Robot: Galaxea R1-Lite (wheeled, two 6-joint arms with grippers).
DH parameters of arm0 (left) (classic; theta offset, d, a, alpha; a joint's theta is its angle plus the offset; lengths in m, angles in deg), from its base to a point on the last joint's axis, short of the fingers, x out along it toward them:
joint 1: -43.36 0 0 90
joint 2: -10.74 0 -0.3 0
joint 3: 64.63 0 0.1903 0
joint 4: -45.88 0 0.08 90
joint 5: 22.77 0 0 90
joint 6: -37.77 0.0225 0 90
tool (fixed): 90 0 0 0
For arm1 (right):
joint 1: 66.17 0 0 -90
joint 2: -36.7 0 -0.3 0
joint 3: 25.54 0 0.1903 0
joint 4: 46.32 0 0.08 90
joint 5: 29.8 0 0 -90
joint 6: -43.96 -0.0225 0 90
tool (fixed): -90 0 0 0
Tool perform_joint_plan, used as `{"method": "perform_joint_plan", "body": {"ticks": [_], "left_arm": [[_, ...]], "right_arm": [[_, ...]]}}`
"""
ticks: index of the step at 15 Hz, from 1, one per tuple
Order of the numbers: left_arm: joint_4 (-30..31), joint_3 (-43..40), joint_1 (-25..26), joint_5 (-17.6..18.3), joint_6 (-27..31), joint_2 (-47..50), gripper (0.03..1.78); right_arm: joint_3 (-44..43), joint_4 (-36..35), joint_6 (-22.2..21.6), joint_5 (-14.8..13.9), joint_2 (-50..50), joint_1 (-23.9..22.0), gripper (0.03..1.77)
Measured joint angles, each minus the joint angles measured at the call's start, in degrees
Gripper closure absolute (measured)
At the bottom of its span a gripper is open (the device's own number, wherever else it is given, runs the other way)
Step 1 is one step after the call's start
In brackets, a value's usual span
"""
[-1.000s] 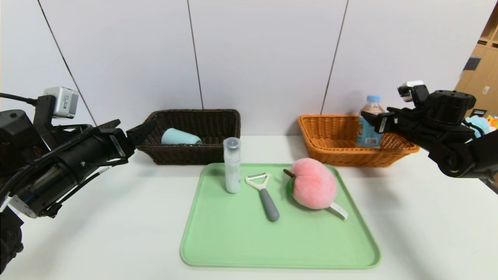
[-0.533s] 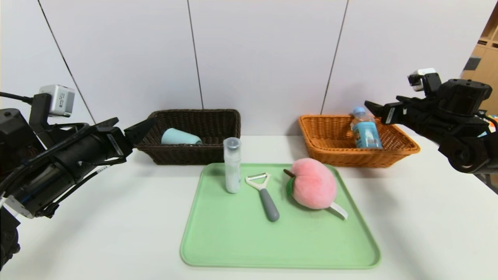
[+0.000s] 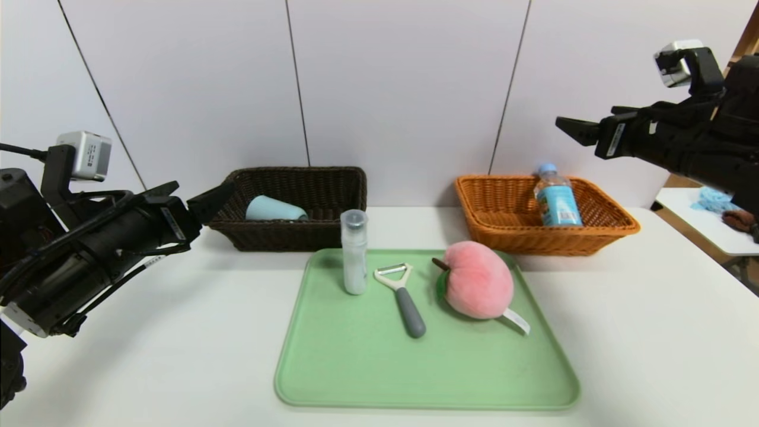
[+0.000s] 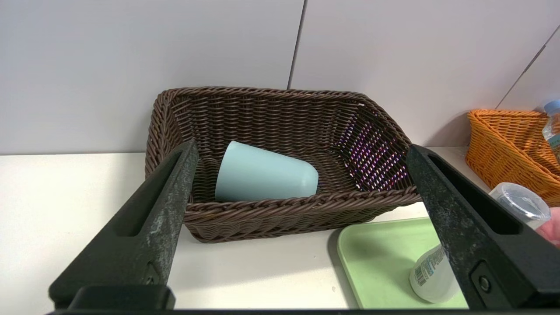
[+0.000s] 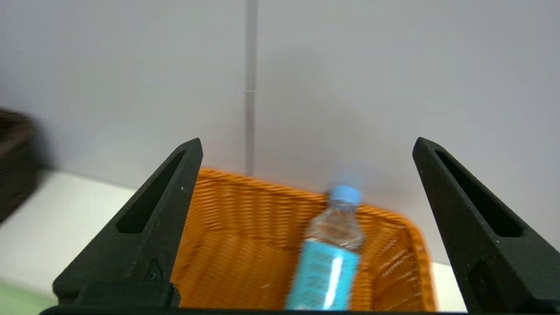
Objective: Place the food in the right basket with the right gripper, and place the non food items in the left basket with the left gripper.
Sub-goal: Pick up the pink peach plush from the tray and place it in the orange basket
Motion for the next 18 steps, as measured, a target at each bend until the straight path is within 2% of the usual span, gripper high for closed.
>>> {"method": "perform_joint_plan", "body": {"ticks": [3,7,11,14,16,18], "left_arm": [[0.0,0.0,0.0,0.0,0.0,0.1,0.12],[0.0,-0.1,0.0,0.0,-0.2,0.6,0.12],[0.0,-0.5,0.0,0.0,-0.1,0.8,0.12],[0.0,-1.0,0.0,0.0,0.2,1.0,0.12],[0.0,-1.5,-0.5,0.0,0.3,1.1,0.12],[0.0,-2.5,-1.0,-0.1,0.3,1.1,0.12]], "right_arm": [[-0.1,15.7,0.1,-0.1,-7.4,7.7,0.12],[1.4,34.7,0.2,-0.5,-13.4,14.4,0.11],[2.2,43.5,0.2,-0.8,-15.3,17.8,0.11],[-1.2,55.7,-0.4,-0.7,-14.9,19.5,0.11],[-4.6,60.5,-3.8,-0.9,-12.6,21.0,0.11],[-7.4,62.8,-7.6,-2.4,-9.1,22.6,0.11]]}}
